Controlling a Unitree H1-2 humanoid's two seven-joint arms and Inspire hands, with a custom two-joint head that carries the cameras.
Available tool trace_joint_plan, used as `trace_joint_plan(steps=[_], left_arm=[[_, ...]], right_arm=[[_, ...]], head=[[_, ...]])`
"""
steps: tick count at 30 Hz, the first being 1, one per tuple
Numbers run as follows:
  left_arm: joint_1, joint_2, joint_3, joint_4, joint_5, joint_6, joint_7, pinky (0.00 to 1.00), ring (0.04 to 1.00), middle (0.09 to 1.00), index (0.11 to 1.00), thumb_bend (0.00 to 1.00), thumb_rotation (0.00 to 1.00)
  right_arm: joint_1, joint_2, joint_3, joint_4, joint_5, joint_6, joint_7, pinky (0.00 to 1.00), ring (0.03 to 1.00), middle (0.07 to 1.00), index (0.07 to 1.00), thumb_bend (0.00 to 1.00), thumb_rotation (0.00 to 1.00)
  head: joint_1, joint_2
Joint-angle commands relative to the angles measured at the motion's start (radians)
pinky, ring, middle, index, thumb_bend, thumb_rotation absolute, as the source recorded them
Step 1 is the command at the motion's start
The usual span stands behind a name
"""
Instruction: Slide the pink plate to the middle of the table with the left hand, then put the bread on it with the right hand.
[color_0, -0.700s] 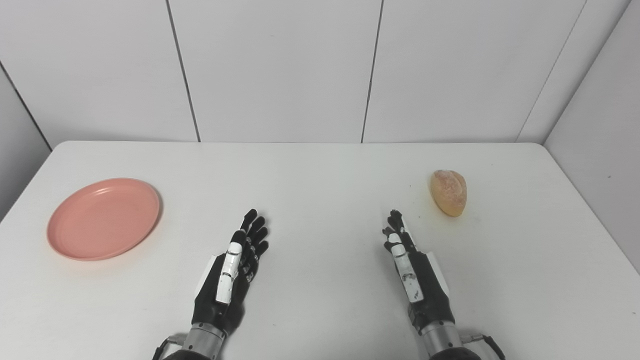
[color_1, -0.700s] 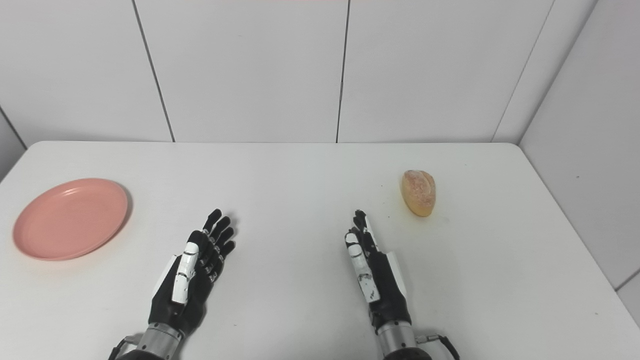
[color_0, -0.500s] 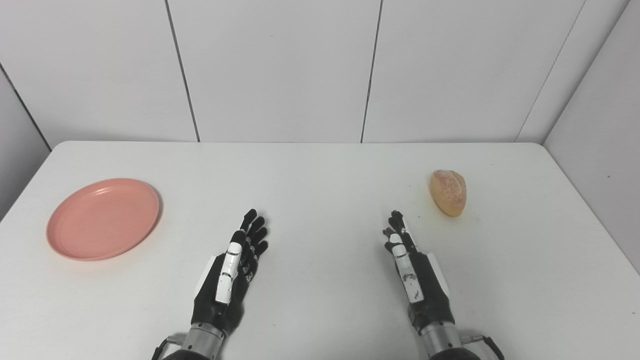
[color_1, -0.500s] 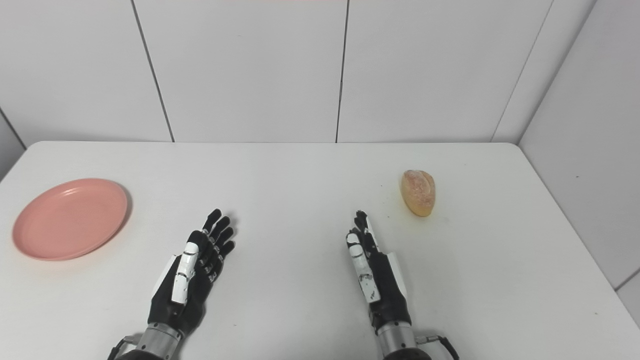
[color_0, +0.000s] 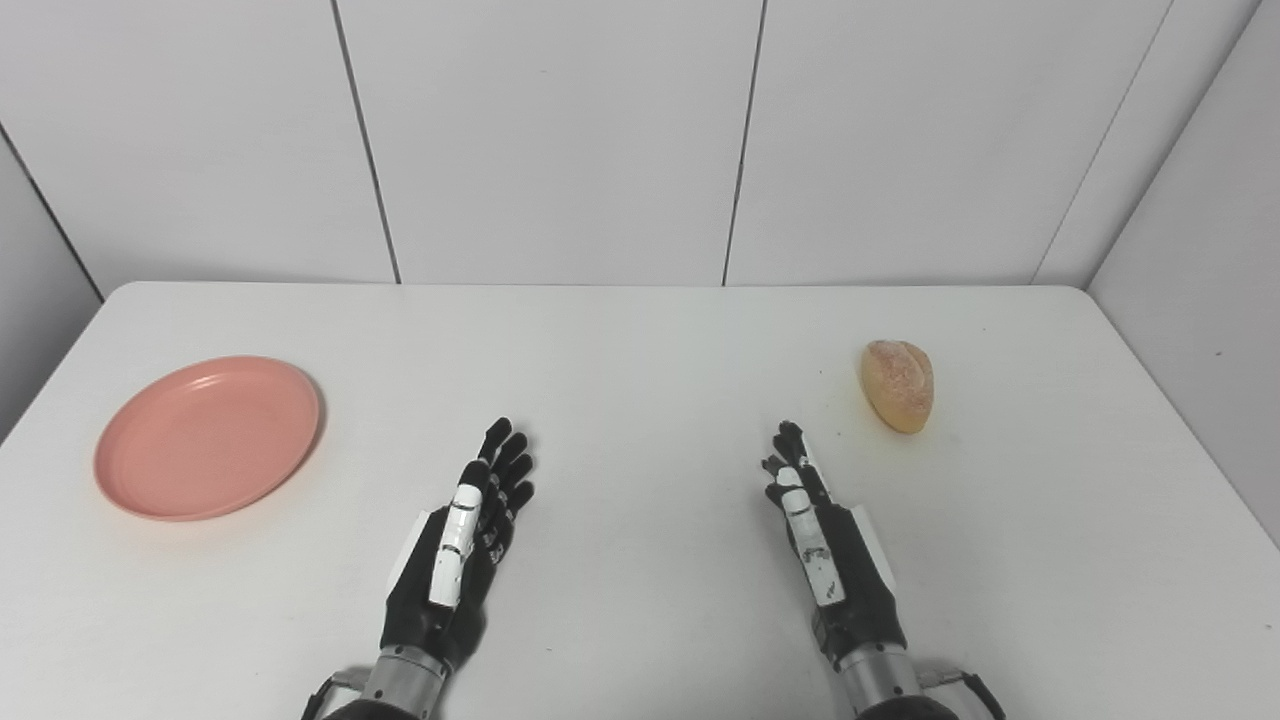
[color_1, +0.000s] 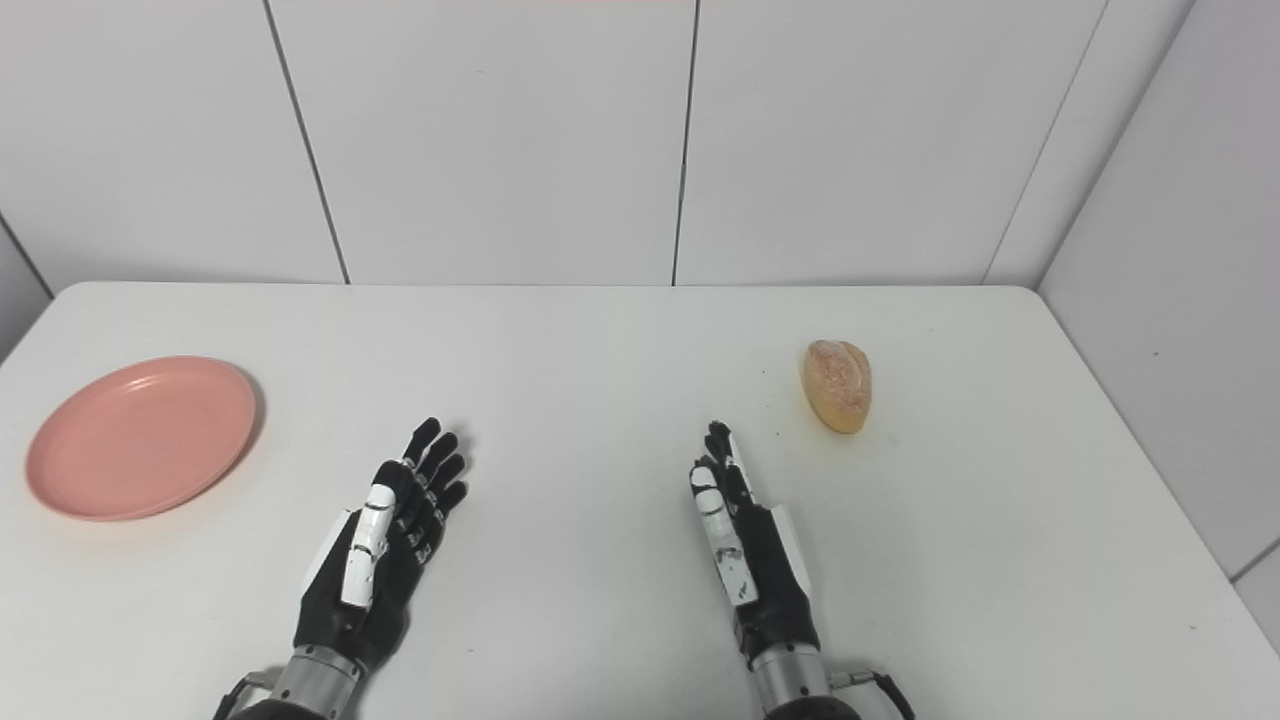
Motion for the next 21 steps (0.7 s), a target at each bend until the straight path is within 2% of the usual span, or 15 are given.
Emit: trace_joint_plan(steps=[1, 7, 13, 14, 15, 16, 17, 20, 21], left_arm=[[-0.012, -0.009, -0.002, -0.012, -0.001, -0.01, 0.004, 1.0, 1.0, 1.0, 1.0, 0.49, 1.0], [-0.011, -0.012, -0.004, -0.007, 0.001, -0.013, 0.004, 1.0, 1.0, 1.0, 1.0, 0.49, 1.0], [-0.016, -0.035, -0.02, 0.034, 0.033, -0.037, 0.02, 1.0, 1.0, 1.0, 1.0, 0.54, 1.0], [-0.017, -0.042, -0.024, 0.045, 0.038, -0.044, 0.023, 1.0, 1.0, 1.0, 1.0, 0.55, 1.0], [-0.018, -0.046, -0.026, 0.053, 0.042, -0.048, 0.025, 1.0, 1.0, 1.0, 1.0, 0.55, 1.0], [-0.019, -0.055, -0.029, 0.063, 0.048, -0.051, 0.031, 1.0, 1.0, 1.0, 1.0, 0.55, 1.0], [-0.019, -0.062, -0.031, 0.069, 0.053, -0.052, 0.035, 1.0, 1.0, 1.0, 1.0, 0.53, 1.0], [-0.026, -0.085, -0.042, 0.106, 0.06, -0.078, 0.043, 1.0, 1.0, 1.0, 1.0, 0.49, 1.0], [-0.028, -0.09, -0.044, 0.118, 0.06, -0.09, 0.043, 1.0, 1.0, 1.0, 1.0, 0.46, 1.0]], right_arm=[[-0.019, -0.001, 0.002, -0.02, 0.002, -0.061, 0.009, 0.98, 0.977, 1.0, 1.0, 0.34, 1.0], [-0.016, -0.002, 0.0, -0.018, 0.001, -0.063, 0.006, 0.97, 0.973, 1.0, 1.0, 0.35, 1.0], [-0.01, -0.026, -0.021, -0.008, 0.039, -0.084, 0.025, 0.98, 0.977, 1.0, 1.0, 0.33, 1.0], [-0.01, -0.032, -0.026, -0.001, 0.048, -0.091, 0.031, 0.97, 0.975, 1.0, 1.0, 0.31, 1.0], [-0.01, -0.036, -0.029, 0.003, 0.055, -0.096, 0.035, 0.98, 0.976, 1.0, 1.0, 0.31, 1.0], [-0.01, -0.045, -0.035, 0.014, 0.071, -0.111, 0.046, 0.98, 0.976, 1.0, 1.0, 0.3, 1.0], [-0.01, -0.051, -0.039, 0.022, 0.083, -0.122, 0.054, 0.99, 0.981, 1.0, 1.0, 0.29, 1.0], [-0.011, -0.069, -0.056, 0.056, 0.13, -0.162, 0.085, 1.0, 0.995, 1.0, 1.0, 0.26, 1.0], [-0.012, -0.074, -0.059, 0.065, 0.139, -0.174, 0.093, 1.0, 0.999, 1.0, 1.0, 0.26, 1.0]], head=[[0.001, -0.002], [0.018, -0.007], [0.141, -0.041], [0.183, -0.059], [0.183, -0.059], [0.228, -0.082], [0.228, -0.082], [0.298, -0.124], [0.298, -0.124]])
